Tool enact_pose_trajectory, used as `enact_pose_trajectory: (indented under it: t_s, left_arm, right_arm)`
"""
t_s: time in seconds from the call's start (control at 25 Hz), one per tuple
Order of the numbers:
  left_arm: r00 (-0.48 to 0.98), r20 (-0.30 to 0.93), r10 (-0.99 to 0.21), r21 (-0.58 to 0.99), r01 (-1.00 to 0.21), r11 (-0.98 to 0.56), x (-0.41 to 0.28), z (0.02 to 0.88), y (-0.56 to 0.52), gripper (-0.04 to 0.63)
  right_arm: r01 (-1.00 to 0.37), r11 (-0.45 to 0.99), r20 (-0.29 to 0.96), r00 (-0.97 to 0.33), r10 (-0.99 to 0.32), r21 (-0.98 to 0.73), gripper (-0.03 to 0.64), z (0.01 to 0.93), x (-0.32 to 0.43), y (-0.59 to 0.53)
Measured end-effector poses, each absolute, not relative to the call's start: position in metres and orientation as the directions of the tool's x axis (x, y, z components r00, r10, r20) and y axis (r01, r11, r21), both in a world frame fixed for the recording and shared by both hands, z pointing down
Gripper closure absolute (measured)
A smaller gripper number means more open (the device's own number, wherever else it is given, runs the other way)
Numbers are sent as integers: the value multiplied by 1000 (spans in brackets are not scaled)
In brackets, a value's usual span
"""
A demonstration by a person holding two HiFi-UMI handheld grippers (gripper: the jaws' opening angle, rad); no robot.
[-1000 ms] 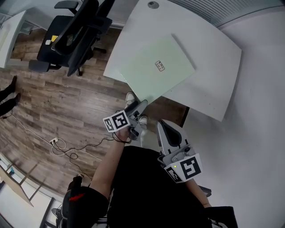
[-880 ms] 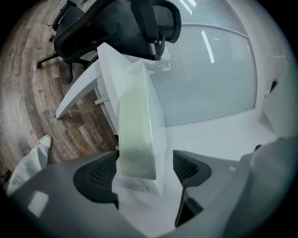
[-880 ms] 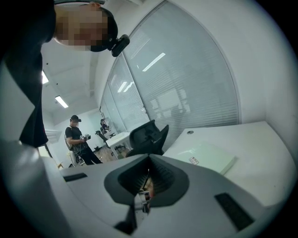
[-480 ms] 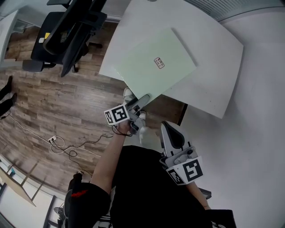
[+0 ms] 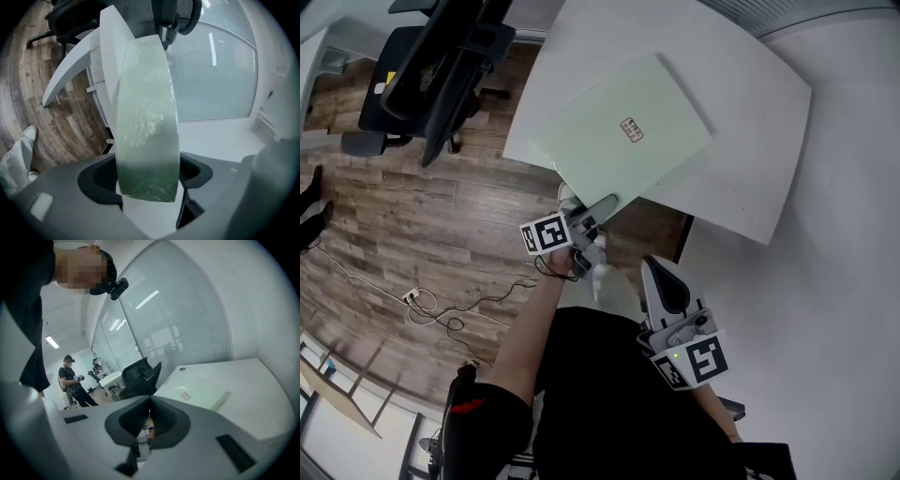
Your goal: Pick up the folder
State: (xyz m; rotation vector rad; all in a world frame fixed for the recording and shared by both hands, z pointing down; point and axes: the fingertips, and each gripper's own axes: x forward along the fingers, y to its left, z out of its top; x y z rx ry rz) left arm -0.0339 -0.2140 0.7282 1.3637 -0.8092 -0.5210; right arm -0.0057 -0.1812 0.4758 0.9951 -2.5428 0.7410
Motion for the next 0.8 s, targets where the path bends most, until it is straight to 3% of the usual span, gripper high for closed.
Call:
enact_pose_trajectory:
  t_s: [0.16,0.8]
  left_arm:
    - [656,180,-733,984,-113,140,-30,726,-215,276]
    - [649,175,-740,984,-100,145,-39,712,-201,301]
  right_arm:
    - [-701,619,459,-707,-539,-353,621,477,-5,-181]
    - [-699,626,431,-711,-555,-347,621,468,2,-171]
